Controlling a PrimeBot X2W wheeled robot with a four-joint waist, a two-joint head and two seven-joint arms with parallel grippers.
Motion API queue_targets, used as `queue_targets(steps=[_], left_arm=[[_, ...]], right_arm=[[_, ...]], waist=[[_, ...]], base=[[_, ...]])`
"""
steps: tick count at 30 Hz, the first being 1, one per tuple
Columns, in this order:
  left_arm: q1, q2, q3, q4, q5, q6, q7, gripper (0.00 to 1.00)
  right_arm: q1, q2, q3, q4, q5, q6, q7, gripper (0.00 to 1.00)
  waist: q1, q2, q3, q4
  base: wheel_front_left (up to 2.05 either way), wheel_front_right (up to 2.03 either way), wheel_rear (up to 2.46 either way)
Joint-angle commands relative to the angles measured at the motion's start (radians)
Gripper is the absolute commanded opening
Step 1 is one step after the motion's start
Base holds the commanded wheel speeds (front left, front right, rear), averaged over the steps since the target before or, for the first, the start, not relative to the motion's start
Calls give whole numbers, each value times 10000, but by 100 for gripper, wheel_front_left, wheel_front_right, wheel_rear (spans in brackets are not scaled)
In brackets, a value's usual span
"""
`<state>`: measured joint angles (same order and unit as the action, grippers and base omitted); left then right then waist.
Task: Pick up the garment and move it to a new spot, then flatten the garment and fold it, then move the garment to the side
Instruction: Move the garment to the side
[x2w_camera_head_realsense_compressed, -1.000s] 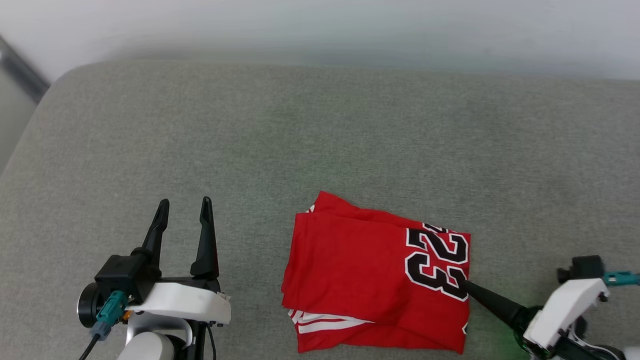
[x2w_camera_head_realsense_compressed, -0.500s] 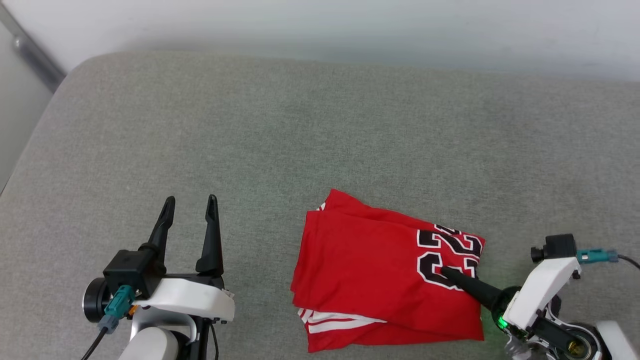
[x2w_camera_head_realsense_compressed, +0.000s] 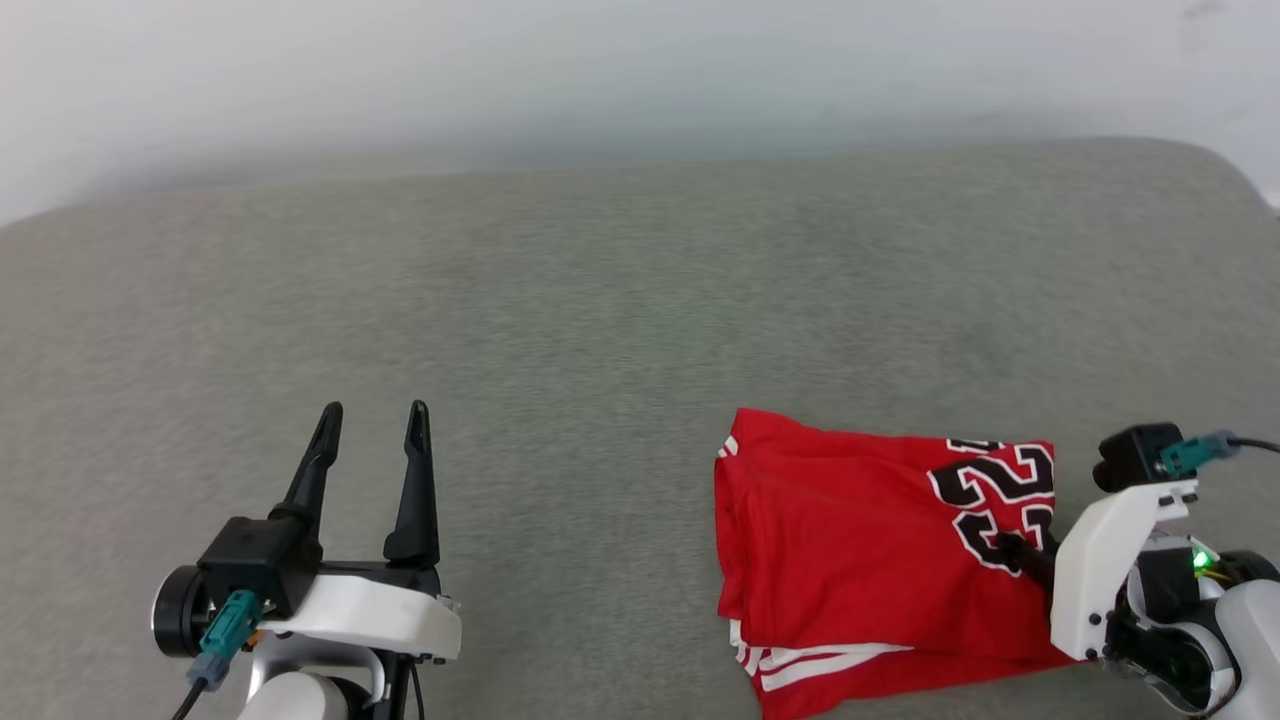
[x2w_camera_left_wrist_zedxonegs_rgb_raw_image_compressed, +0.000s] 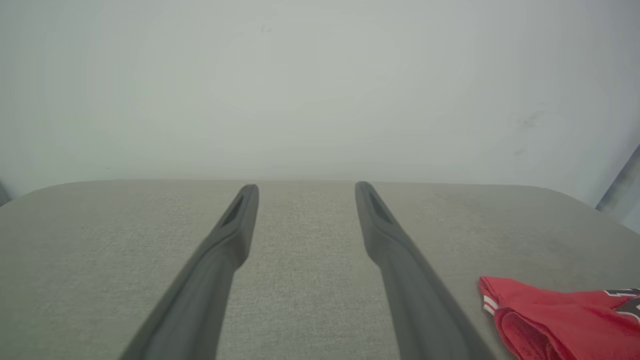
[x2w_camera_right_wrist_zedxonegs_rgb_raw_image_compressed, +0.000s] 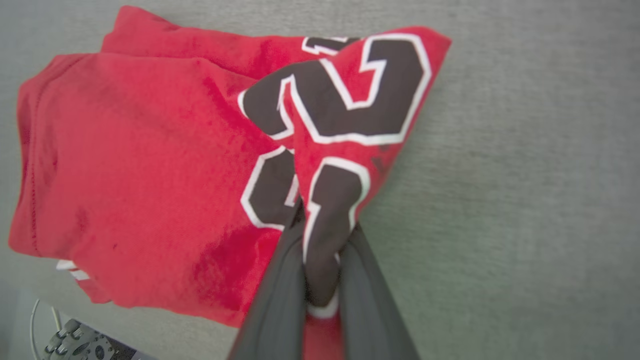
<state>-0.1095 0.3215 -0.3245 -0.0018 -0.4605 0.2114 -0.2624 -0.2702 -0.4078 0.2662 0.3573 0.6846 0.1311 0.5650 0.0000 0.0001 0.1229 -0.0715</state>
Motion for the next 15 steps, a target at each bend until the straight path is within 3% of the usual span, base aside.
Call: queue_targets(steps=[1,9,15], left_arm=[[-104,79,-27,-95,144,33,2,100],[-602,410,-62,-863,460,108,273,100],[-1506,736,-42,-1443,759,68,698,100]], right_arm=[[-212,65,-27,69,-245,-8,-8,0],[-1808,340,242,655,-1236,-8,-333,0],[-3273,150,-217,1544,-1608,-9,-1531,0]], waist=[[0,-1,123,-849],[0,-1,1217,-2922],[0,-1,2558,-3595]], base=[[0,0,0],[0,0,0],[0,0,0]])
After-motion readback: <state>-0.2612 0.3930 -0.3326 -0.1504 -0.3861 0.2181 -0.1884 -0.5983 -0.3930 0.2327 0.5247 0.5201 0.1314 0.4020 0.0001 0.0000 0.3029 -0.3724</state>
